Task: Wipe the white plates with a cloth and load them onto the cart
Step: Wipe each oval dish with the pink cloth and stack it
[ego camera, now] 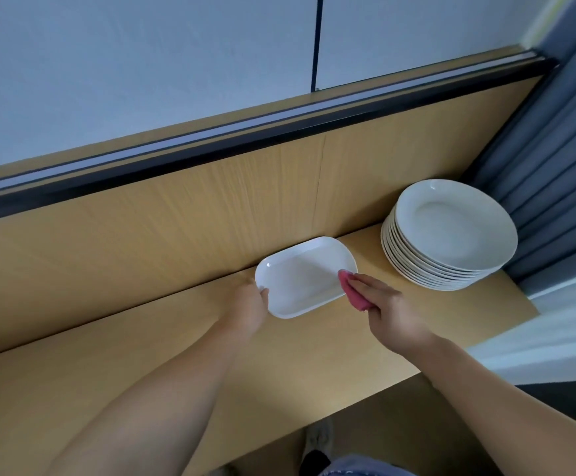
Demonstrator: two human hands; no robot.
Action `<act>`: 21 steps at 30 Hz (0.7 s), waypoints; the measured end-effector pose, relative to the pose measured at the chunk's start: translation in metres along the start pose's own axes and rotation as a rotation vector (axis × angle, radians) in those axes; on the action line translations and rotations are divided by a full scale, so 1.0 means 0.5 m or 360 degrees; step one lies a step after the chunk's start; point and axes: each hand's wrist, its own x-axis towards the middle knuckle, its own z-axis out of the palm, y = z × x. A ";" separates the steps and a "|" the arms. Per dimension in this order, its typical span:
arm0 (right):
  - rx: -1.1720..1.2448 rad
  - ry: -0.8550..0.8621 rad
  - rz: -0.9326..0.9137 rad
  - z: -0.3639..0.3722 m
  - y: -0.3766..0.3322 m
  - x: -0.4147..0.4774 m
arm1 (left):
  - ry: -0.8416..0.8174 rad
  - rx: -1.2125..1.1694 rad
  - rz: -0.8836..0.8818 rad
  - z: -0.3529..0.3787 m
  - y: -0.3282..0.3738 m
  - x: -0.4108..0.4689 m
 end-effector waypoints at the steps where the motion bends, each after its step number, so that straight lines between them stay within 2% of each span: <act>1: 0.0007 -0.0012 -0.0001 -0.002 0.007 0.002 | 0.0017 -0.0049 -0.0025 0.001 0.004 0.002; 11: 0.0000 -0.0097 -0.0027 -0.022 0.021 0.013 | 0.0186 -0.0463 -0.0250 0.010 0.001 -0.001; 15: -0.0013 -0.0084 -0.0067 -0.025 0.007 0.018 | 0.0170 -0.0773 -0.0288 -0.010 0.003 -0.006; 21: 0.0026 -0.0051 -0.0152 -0.008 -0.036 0.031 | 0.0133 -0.0968 -0.0302 -0.044 -0.021 -0.041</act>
